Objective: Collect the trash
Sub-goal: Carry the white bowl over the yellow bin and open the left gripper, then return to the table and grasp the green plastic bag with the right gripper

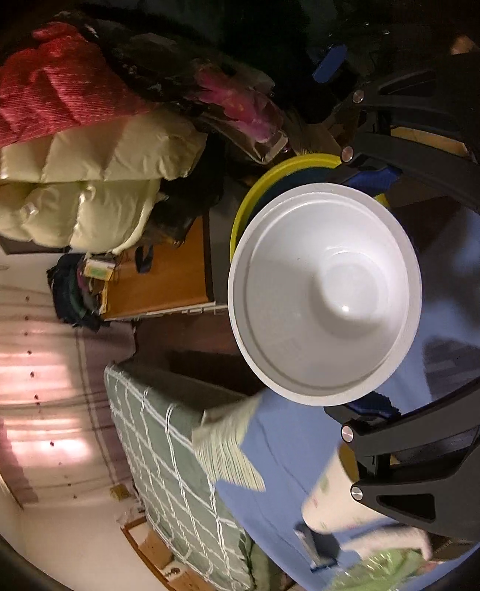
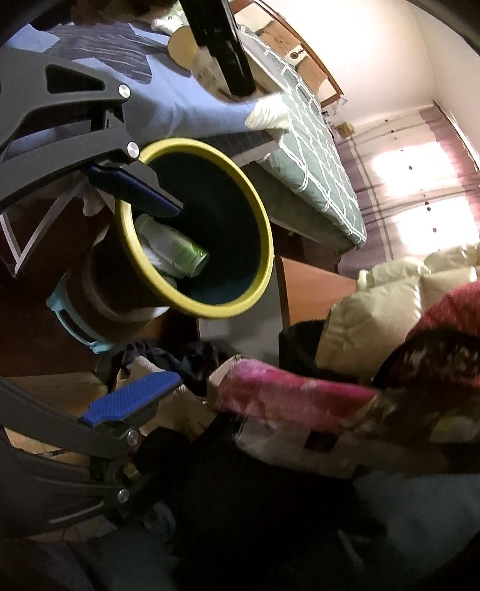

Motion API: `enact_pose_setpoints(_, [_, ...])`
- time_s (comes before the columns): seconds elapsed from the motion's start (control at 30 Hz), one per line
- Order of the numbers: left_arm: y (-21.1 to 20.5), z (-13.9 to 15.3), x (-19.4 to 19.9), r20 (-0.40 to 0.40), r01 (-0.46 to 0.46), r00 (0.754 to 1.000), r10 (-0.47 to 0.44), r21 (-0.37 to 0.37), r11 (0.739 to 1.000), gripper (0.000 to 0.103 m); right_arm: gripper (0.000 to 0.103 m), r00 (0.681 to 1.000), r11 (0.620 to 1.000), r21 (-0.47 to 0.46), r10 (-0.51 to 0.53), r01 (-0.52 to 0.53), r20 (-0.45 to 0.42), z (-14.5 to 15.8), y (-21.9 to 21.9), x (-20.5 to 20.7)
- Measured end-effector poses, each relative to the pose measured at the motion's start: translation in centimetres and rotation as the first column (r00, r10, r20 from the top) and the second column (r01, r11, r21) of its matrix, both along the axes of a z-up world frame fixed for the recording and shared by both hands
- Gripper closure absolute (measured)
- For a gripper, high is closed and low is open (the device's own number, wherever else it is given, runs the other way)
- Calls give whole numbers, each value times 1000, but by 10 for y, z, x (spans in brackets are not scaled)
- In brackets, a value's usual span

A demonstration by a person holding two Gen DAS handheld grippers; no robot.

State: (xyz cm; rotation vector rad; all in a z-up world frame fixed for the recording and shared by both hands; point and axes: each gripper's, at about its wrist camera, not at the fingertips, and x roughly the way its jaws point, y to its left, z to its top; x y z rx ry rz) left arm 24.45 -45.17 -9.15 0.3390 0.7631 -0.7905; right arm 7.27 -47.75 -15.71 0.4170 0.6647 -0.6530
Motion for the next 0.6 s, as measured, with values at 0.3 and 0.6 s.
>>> enact_pose_setpoints(0.3, [-57,-26,7,-13,24,1000,-23,46,999,18,22,1000,999,37,-31,31,5,-7,-14,-9])
enact_pose_setpoints(0.6, [-34,-9,8,-49,4,999,-5,-8,1000,7,22,1000,999,47,-13,12,18,-5,-10,-7])
